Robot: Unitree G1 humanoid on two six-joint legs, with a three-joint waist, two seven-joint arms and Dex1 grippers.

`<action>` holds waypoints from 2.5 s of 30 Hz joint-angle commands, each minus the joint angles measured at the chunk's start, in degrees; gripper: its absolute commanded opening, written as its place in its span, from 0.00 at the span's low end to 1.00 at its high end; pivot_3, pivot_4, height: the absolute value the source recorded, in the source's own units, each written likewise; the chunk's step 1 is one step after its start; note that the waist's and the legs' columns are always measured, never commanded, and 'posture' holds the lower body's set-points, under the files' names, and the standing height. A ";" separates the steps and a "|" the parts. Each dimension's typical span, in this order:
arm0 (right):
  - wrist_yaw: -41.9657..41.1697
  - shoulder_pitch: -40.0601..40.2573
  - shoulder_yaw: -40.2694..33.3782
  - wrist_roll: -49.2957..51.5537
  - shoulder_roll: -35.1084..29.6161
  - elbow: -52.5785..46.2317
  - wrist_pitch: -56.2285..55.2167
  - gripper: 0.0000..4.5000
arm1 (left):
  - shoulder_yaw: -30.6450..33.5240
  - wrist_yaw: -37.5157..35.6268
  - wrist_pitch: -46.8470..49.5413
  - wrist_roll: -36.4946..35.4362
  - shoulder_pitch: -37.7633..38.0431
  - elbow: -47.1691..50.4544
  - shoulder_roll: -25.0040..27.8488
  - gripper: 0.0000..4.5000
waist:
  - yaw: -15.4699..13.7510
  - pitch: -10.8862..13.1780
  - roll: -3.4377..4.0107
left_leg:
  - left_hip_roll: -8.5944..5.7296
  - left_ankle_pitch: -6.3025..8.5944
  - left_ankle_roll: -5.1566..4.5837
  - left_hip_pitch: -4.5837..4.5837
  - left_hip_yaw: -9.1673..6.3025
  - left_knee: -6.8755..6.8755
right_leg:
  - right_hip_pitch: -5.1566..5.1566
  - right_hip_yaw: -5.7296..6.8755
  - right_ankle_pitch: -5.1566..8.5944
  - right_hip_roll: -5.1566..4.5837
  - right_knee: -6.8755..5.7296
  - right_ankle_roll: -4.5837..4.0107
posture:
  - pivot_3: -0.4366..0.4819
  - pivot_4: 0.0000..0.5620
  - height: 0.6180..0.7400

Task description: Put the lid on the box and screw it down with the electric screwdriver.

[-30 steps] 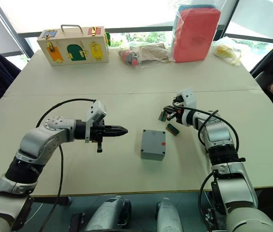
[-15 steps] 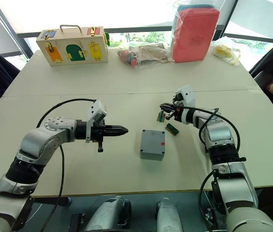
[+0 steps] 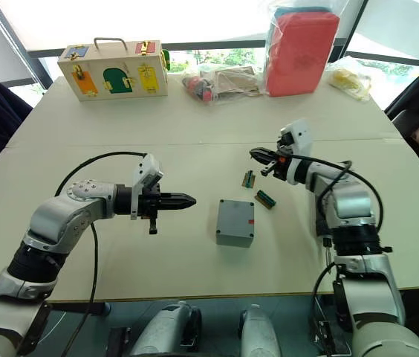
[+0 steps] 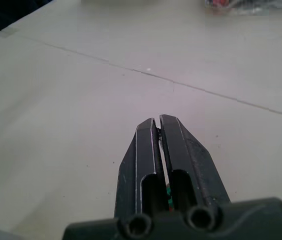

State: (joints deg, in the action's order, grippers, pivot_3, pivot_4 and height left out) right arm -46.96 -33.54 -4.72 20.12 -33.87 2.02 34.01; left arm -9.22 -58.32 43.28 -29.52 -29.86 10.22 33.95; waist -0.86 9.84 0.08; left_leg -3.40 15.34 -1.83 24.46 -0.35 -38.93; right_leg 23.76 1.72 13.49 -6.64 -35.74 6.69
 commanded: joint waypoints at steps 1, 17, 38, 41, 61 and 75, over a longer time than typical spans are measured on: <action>-1.25 3.91 -3.94 6.65 -4.27 -14.65 7.67 0.01 | 2.19 -1.83 0.84 -2.70 -1.42 3.86 1.62 0.00 | 0.17 0.00 0.00 | 0.00 0.01 -0.01 0.00 0.01 0.00 | 0.00 0.00 0.00 -0.02 0.00 0.00 | 0.48 0.27 1.00; 0.88 18.95 -2.27 11.07 -8.60 -30.10 11.77 0.01 | -1.74 -4.95 0.29 -1.31 -3.09 4.77 3.37 0.00 | 0.09 0.00 -0.01 | 0.01 0.20 -0.34 -0.05 -0.01 -0.01 | -0.09 0.06 0.01 -0.06 0.08 0.01 | 0.48 0.27 1.00; 2.17 21.71 -2.20 10.61 -9.22 -29.64 9.55 0.01 | -2.57 -5.31 -0.67 -0.17 -3.27 3.64 2.05 0.00 | 0.08 0.00 -0.02 | 0.02 0.20 -0.35 -0.05 -0.01 -0.02 | -0.11 0.06 0.01 -0.04 0.09 0.02 | 0.48 0.27 1.00; 2.31 21.33 -2.69 11.33 -9.26 -29.81 9.96 0.01 | -2.68 -5.29 -0.61 -0.06 -3.11 3.79 1.84 0.00 | 0.08 0.00 -0.02 | 0.02 0.20 -0.35 -0.05 -0.01 -0.02 | -0.11 0.06 0.01 -0.04 0.09 0.02 | 0.48 0.27 1.00; 3.03 21.69 -0.40 10.80 -9.24 -27.71 8.37 0.01 | -2.61 -5.10 -0.62 0.17 -2.93 3.67 1.56 0.00 | 0.09 0.00 -0.02 | 0.02 0.20 -0.35 -0.05 -0.01 -0.02 | -0.11 0.06 0.01 -0.03 0.08 0.02 | 0.48 0.27 1.00; 3.42 21.19 0.79 10.41 -8.40 -26.91 7.83 0.01 | -2.71 -4.82 -0.67 0.51 -2.48 3.93 1.44 0.00 | 0.07 0.00 -0.02 | 0.02 0.19 -0.34 -0.05 -0.01 -0.03 | -0.12 0.07 0.01 -0.03 0.08 0.02 | 0.48 0.27 1.00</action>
State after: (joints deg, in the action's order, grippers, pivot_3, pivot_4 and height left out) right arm -43.37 -11.81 -3.34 30.27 -42.17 -23.94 42.29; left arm -12.27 -63.32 43.39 -28.83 -32.05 13.32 35.51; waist -0.79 9.84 0.05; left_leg -3.38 15.54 -2.18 24.40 -0.36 -38.96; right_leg 23.64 1.78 13.50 -6.66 -35.66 6.71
